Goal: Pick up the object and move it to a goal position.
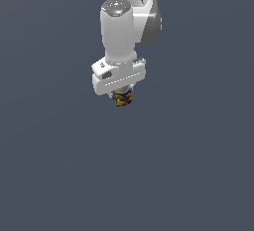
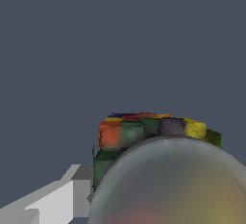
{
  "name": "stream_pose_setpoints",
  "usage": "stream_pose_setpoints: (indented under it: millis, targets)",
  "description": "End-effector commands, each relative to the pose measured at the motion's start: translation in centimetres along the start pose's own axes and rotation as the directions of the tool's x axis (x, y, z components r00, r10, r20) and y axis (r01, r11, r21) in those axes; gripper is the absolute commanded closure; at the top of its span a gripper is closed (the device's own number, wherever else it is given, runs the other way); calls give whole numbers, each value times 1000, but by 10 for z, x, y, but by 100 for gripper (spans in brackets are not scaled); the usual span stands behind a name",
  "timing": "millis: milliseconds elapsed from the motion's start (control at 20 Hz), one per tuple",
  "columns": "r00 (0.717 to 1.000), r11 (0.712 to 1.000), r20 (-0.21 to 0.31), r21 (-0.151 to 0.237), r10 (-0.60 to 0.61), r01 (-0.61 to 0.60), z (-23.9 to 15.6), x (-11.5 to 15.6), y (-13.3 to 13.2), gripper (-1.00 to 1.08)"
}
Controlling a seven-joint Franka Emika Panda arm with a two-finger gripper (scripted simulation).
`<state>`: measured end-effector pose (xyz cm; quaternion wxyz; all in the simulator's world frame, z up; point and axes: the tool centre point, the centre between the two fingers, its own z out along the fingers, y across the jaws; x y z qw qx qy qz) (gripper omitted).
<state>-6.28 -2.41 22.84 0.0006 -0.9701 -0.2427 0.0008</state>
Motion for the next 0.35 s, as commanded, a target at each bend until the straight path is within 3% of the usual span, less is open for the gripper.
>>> stream_pose_setpoints:
  millis: [0,300]
  targets:
    - [1000,1000,-2,-1,0,0,-13,0,1,108]
    - [1000,1000,-2,-1,0,0,-22,0,2,108]
